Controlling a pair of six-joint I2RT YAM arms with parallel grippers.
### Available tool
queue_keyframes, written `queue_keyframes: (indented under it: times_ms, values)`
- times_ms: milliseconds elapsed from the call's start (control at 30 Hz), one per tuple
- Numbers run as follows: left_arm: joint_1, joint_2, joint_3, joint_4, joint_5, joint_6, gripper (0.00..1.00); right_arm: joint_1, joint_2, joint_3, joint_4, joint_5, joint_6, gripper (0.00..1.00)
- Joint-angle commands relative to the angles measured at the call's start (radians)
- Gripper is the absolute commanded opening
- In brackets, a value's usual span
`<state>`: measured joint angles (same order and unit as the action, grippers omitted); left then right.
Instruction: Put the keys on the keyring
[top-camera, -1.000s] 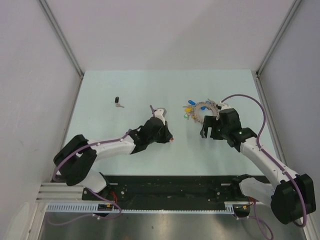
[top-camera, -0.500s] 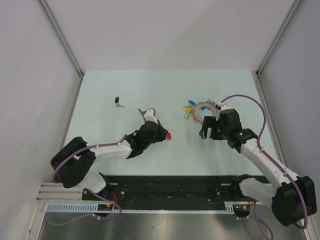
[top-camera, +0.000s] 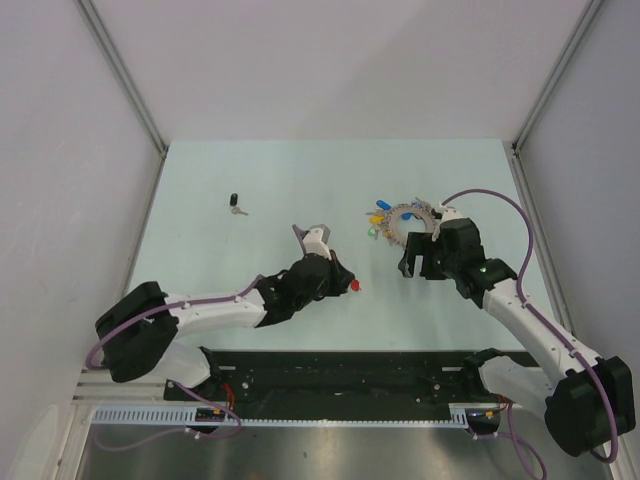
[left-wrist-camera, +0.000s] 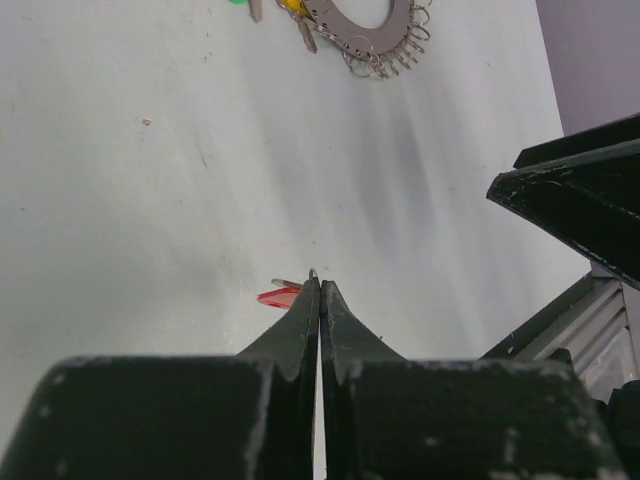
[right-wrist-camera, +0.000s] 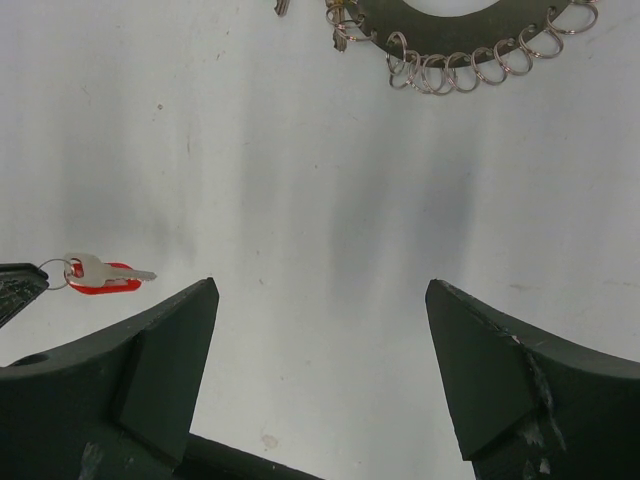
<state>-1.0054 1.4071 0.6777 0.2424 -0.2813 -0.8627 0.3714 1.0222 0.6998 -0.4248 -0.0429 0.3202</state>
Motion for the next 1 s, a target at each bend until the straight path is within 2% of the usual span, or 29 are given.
queue_keyframes:
  times_ms: [0, 267, 600, 667, 833, 867, 933, 967]
  values:
    - [-0.002, -0.013, 0.032, -0.024, -0.016, -0.078, 0.00, 0.009, -0.013, -0.006, 0.024, 0.008, -0.009, 0.90]
    - [0.060, 0.101, 0.037, -0.037, -0.062, -0.101, 0.00, 0.017, -0.014, -0.008, 0.020, 0.015, -0.010, 0.90]
    - [0.125, 0.251, 0.129, -0.086, -0.176, -0.072, 0.00, 0.035, -0.017, -0.019, 0.040, 0.009, -0.018, 0.90]
    - [0.125, 0.279, 0.146, -0.092, -0.185, -0.067, 0.05, 0.040, -0.017, -0.020, 0.047, 0.000, -0.023, 0.90]
    - [0.125, 0.294, 0.175, -0.072, -0.180, -0.056, 0.31, 0.058, -0.011, -0.019, 0.069, -0.032, -0.040, 0.90]
    - [0.125, 0.288, 0.177, -0.071, -0.185, -0.055, 0.32, 0.060, -0.011, -0.020, 0.073, -0.040, -0.040, 0.90]
    - [0.125, 0.271, 0.175, -0.078, -0.190, -0.052, 0.42, 0.070, -0.007, -0.020, 0.095, -0.063, -0.040, 0.90]
    - [0.125, 0.238, 0.174, -0.084, -0.196, -0.042, 0.43, 0.076, -0.001, -0.019, 0.106, -0.071, -0.040, 0.90]
